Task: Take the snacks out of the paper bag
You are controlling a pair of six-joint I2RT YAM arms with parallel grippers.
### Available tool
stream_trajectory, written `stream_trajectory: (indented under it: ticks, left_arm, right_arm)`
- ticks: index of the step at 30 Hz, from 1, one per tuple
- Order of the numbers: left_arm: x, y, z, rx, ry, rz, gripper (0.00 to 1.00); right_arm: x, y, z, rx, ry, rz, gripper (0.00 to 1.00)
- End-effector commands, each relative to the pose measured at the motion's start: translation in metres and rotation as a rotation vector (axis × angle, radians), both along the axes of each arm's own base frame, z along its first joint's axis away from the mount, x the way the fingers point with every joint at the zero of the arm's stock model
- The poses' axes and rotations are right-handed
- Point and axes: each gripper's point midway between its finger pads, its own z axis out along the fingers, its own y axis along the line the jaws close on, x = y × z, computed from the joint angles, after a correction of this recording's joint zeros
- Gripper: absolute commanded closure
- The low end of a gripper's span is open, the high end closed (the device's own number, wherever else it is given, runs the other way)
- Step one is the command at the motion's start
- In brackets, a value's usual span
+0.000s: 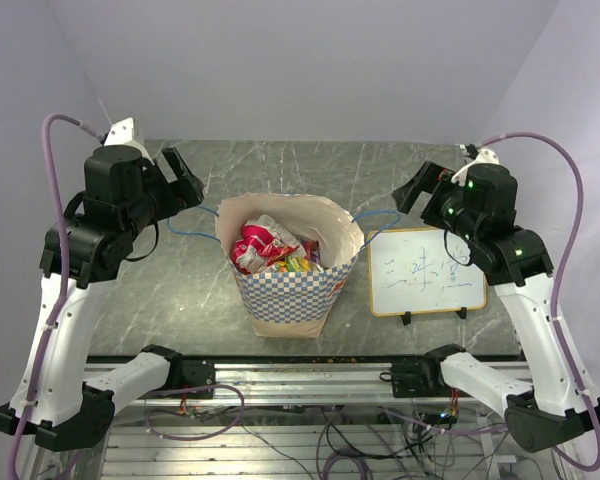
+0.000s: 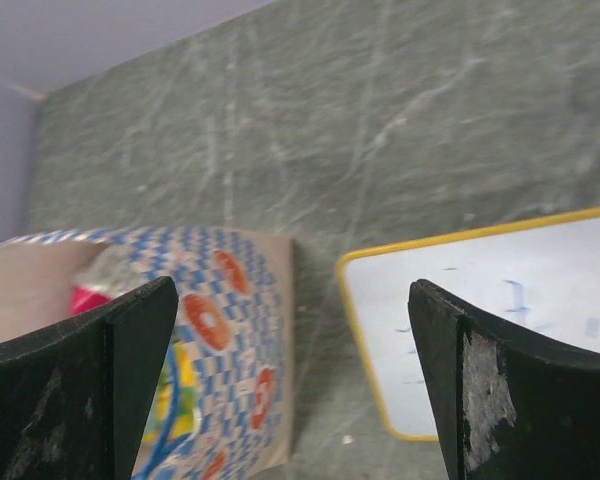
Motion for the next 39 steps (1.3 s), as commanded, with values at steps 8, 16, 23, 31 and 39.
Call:
stream_trajectory:
  ticks: [8,16,23,31,39]
  left_arm:
    - [-0.026,0.014,-0.058,0.0,0.229,0.097,0.06]
    - [-0.04,0.001,-0.097,-0.101,0.339,0.106,0.08]
    - [-0.03,-0.006,-0.108,-0.121,0.365,0.104,0.15]
    - [-0.019,-0.022,-0.117,-0.159,0.41,0.065,0.34]
    - [-0.012,-0.026,-0.113,-0.232,0.352,0.06,0.4]
  right_arm:
    - [-0.019,0.083,0.018,0.415,0.032,0.332,0.01]
    - [-0.039,0.107,-0.003,0.53,0.157,0.452,0.08]
    - [-0.045,0.115,0.0,0.589,0.166,0.503,0.33]
    - [-0.048,0.113,0.005,0.556,0.155,0.514,0.54]
    - [-0.048,0.113,0.004,0.518,0.155,0.537,0.74]
